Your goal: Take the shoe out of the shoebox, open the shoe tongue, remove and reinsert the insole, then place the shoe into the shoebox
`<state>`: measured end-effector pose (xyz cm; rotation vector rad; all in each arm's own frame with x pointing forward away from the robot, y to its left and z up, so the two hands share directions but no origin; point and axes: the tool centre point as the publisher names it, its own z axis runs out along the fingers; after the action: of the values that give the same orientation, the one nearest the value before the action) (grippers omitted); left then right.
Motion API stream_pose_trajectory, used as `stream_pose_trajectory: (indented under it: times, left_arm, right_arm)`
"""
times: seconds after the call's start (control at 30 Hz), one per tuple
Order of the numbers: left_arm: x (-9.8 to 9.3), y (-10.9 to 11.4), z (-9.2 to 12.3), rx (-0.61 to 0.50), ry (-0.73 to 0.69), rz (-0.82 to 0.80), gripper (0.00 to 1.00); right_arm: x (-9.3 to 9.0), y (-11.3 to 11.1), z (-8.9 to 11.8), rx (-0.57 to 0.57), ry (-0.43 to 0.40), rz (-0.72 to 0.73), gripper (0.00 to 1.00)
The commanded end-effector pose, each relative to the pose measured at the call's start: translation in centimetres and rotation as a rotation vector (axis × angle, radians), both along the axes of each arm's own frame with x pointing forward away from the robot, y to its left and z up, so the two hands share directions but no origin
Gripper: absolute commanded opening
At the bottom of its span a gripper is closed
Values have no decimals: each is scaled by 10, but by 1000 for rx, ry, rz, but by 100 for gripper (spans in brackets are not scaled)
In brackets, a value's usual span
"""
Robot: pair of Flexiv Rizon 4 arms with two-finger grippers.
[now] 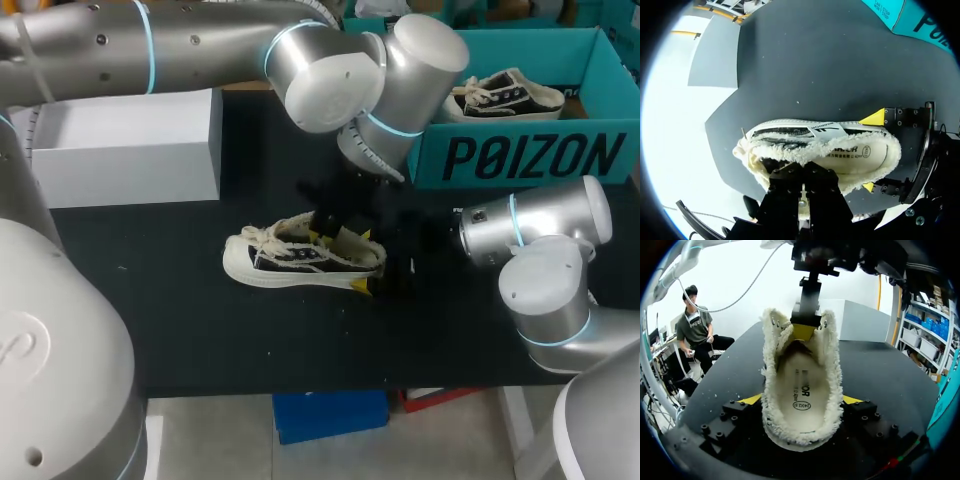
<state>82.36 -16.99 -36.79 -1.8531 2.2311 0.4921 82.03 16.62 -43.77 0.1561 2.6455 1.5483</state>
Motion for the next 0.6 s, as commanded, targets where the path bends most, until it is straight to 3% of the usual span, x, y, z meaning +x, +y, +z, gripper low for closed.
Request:
stream_pose_trajectory:
  times: [0.03, 0.6]
  left_arm:
    - [0, 5, 12, -24, -10, -4, 0]
    - [10, 36, 61, -231, -27, 30, 0]
  right_arm:
    - [0, 3, -2, -2, 1, -2, 0]
    - [0, 3, -2, -2, 1, -2, 0]
